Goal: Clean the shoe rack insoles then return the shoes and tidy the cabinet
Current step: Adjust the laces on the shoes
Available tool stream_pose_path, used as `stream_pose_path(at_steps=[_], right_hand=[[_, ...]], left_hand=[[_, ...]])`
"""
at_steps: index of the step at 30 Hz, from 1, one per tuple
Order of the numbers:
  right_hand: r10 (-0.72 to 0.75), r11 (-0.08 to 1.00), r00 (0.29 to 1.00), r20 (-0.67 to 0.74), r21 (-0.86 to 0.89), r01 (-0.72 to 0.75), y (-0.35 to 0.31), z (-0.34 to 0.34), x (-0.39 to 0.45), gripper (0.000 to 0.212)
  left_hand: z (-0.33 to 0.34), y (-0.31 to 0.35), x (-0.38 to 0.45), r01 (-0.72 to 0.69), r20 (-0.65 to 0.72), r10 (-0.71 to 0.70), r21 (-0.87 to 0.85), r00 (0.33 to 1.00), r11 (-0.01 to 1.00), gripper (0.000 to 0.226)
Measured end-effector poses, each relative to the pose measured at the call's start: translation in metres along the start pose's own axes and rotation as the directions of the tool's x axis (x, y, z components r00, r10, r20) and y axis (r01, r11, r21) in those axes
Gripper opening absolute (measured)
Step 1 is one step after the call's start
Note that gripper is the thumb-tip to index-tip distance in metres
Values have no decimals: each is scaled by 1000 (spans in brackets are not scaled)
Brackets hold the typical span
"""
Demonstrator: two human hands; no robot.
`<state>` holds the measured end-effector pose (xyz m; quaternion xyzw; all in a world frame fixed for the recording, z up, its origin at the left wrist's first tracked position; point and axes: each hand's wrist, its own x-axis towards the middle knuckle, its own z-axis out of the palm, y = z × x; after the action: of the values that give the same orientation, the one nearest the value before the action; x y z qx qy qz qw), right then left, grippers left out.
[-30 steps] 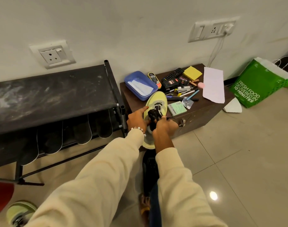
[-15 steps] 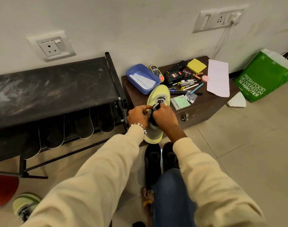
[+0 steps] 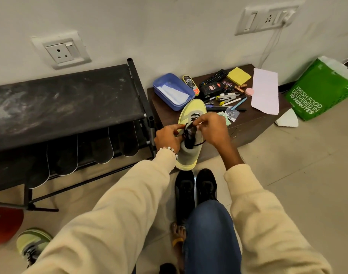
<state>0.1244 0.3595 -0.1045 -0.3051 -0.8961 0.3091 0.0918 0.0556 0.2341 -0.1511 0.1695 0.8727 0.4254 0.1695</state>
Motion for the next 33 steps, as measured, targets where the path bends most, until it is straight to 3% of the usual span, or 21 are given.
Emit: stream_pose_path(at_steps=[1, 2, 5, 6, 10, 17, 20, 25, 28, 33], right_hand=[[113, 990, 986, -125, 97, -101, 2, 1, -5, 18], [208, 972, 967, -148, 141, -188, 3, 4, -8, 20], [334, 934, 941, 51, 118, -338, 4, 19, -18, 34], [345, 931, 937, 52, 109, -349, 2, 23, -20, 35], [236, 962, 965, -116, -113, -248, -10, 33, -23, 28], [43, 998, 993, -106, -32, -47, -19, 35, -39, 38], [10, 999, 999, -32, 50, -9, -25, 36, -42, 40], [-70, 997, 978, 196, -5, 72, -15, 20, -31, 23], [-73, 980, 965, 250, -164, 117, -3, 15, -26, 20], [-105, 860, 935, 340, -441, 257, -4, 31, -18, 31]], left_hand=[[0, 1, -1, -2, -6, 2, 5, 1000, 1000, 34], [0, 1, -2, -3, -11, 3, 9, 1000, 1000, 34], [0, 2, -3, -3, -20, 3, 18, 1000, 1000, 36], [1, 2, -4, 1, -25, -1, 17, 1000, 1000, 36], [3, 2, -3, -1, -60, 2, 29, 998, 1000, 37], [4, 1, -3, -35, -76, 36, 24, 996, 999, 34], [4, -3, -2, -35, -78, 36, 11, 996, 999, 33], [2, -8, 0, -27, -40, 26, -26, 999, 999, 43], [2, -9, 1, -34, -19, 34, -43, 999, 998, 39], [4, -10, 2, -28, 1, 28, -97, 1000, 995, 34]])
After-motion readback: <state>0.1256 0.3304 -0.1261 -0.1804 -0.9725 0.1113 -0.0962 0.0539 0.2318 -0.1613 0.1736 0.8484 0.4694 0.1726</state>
